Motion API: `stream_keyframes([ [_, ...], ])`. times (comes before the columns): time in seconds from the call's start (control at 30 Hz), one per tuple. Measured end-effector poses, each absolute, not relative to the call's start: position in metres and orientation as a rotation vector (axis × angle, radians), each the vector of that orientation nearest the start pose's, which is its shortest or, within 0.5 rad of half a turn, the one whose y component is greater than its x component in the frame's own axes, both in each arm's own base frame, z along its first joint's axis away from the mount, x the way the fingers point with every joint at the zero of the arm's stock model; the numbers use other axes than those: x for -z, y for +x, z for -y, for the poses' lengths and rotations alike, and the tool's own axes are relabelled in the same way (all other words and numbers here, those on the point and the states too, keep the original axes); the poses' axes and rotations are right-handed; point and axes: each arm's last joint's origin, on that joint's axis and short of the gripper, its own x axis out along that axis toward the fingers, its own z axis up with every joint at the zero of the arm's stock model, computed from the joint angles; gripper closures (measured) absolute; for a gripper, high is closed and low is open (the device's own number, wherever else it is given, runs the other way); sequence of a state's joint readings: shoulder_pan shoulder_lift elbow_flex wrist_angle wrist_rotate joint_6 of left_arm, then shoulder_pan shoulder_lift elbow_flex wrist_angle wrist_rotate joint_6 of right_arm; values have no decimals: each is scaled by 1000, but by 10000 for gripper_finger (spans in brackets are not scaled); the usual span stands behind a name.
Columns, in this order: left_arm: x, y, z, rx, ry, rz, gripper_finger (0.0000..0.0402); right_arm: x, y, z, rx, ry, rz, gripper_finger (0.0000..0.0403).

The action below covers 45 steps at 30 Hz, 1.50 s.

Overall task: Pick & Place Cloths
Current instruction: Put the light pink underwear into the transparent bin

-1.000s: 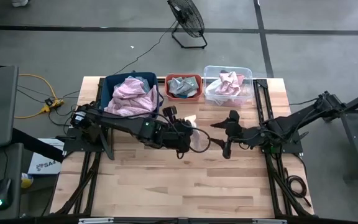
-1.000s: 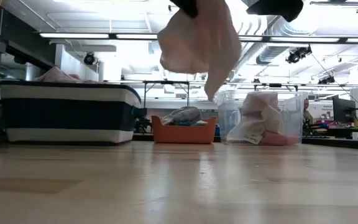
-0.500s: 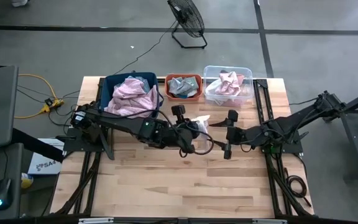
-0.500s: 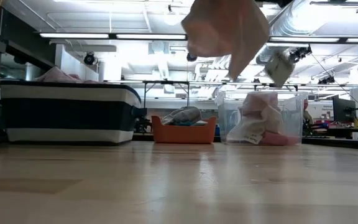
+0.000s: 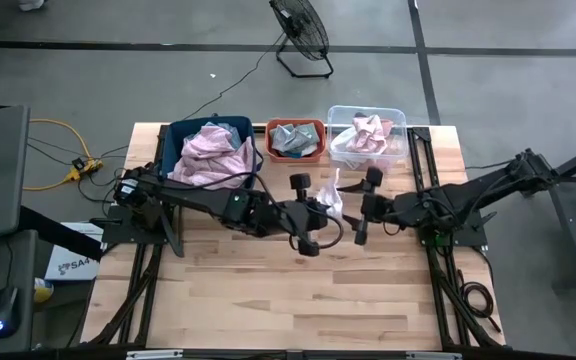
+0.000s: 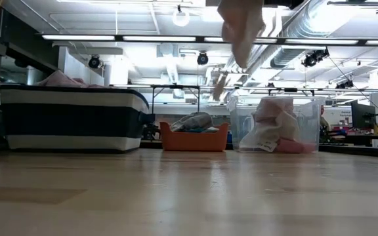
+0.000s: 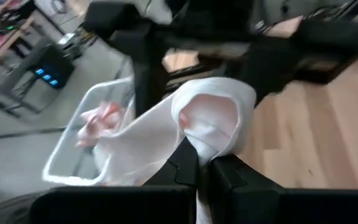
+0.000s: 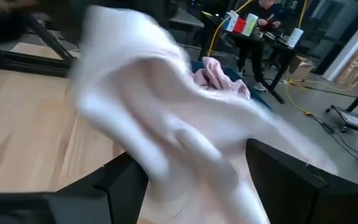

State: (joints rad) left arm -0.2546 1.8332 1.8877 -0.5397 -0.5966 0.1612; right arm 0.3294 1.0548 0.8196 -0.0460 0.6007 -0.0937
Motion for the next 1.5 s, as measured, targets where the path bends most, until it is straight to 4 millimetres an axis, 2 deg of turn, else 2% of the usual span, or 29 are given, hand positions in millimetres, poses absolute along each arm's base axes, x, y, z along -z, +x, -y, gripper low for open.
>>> stream_keyframes([
  [0.17,-393,404,90,-230,343,-431,398,-309,225,-53,276,-213,-268,147],
  [0.3,-396,405,92,-184,325,-396,398,-310,226,-52,221,-198,-258,147],
  [0.53,-397,405,92,-177,323,-388,398,-315,227,-55,166,-200,-204,147],
  [0.63,-397,405,91,-204,317,-388,398,-315,227,-58,153,-205,-198,160],
  [0.8,-397,404,91,-221,318,-392,398,-316,225,-64,123,-203,-184,217],
  [1.0,-395,404,90,-248,330,-410,392,-317,224,-70,99,-201,-172,336],
  [1.07,-395,403,90,-270,334,-411,374,-317,223,-71,94,-201,-171,374],
  [1.23,-394,403,88,-313,357,-432,296,-316,223,-71,128,-156,-181,375],
  [1.5,-393,394,88,-332,423,-494,160,-308,220,-65,297,-108,-257,375],
])
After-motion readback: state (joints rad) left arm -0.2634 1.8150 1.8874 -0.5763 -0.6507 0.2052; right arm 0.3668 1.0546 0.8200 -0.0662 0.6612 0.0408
